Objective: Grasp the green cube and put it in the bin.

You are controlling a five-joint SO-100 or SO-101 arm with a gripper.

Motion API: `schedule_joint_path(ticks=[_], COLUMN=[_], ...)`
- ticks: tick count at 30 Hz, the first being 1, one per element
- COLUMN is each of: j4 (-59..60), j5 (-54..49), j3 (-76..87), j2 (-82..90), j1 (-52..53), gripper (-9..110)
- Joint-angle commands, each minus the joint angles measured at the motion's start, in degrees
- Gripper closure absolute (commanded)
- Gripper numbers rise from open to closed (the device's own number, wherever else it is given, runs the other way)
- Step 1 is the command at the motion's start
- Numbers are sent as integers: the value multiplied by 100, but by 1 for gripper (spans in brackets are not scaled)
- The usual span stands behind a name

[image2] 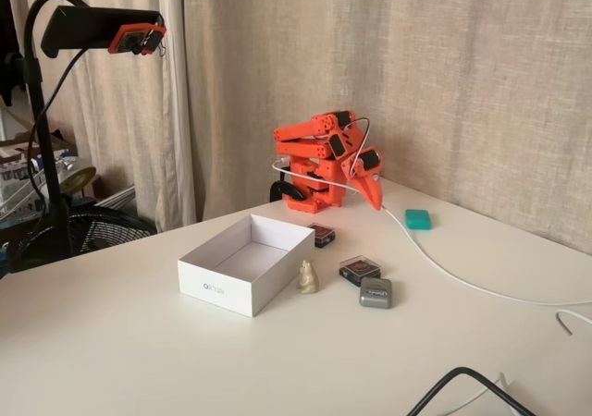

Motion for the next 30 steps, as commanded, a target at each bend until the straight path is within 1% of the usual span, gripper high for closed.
schedule_joint_path(ticks=[1, 19, 26, 27, 28, 30], j4=[9, 9, -9, -105, -492, -1819], j5=[-26, -26, -105, -114, -114, -264], j3=[-193, -193, -193, -185, -167, -167], j2=[44, 44, 53, 53, 53, 53], j1=[-18, -18, -246, -360, -457, -650], gripper=[110, 110, 110, 110, 110, 110])
